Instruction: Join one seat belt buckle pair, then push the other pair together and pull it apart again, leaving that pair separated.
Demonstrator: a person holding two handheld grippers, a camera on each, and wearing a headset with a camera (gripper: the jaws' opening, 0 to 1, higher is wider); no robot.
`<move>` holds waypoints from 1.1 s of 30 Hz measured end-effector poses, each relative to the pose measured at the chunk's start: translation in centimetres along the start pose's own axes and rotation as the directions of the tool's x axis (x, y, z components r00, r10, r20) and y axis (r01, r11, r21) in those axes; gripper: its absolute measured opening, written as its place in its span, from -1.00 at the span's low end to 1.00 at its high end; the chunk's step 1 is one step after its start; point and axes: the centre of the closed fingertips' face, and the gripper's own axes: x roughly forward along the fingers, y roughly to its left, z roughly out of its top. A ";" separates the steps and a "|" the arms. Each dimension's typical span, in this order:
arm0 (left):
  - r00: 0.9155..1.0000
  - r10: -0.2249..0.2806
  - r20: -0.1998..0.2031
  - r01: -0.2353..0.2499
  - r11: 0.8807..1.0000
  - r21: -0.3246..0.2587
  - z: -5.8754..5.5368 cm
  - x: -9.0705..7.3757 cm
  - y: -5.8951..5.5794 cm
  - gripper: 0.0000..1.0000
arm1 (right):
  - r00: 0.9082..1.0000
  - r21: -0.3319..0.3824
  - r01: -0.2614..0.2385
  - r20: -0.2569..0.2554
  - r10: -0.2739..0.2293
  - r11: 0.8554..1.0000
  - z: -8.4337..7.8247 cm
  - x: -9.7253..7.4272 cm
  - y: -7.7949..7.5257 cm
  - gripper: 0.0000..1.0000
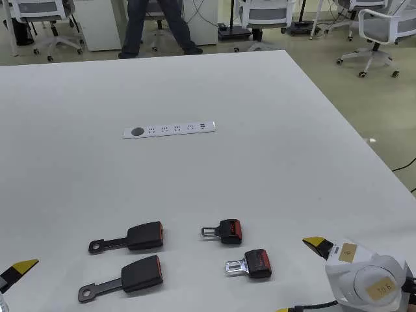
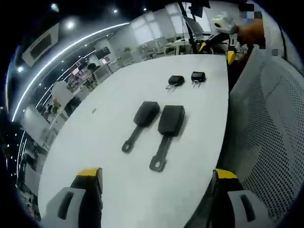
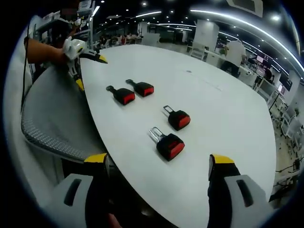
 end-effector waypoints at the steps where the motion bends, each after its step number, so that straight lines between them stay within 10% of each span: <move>1: 1.000 -0.001 0.000 0.001 1.000 0.000 0.0 0.0 0.0 0.95 | 1.000 -0.002 -0.001 -0.002 0.001 1.000 0.0 0.0 0.0 0.67; 30: 1.000 -0.013 -0.010 0.013 1.000 0.003 -0.3 -0.2 0.0 0.77 | 1.000 -0.041 -0.020 -0.017 0.019 0.999 -0.5 0.7 0.4 0.60; 33: 1.000 -0.006 -0.028 0.006 1.000 0.019 -0.5 -0.1 0.2 0.68 | 0.999 0.007 -0.033 0.003 0.033 0.999 -0.2 0.8 0.4 0.34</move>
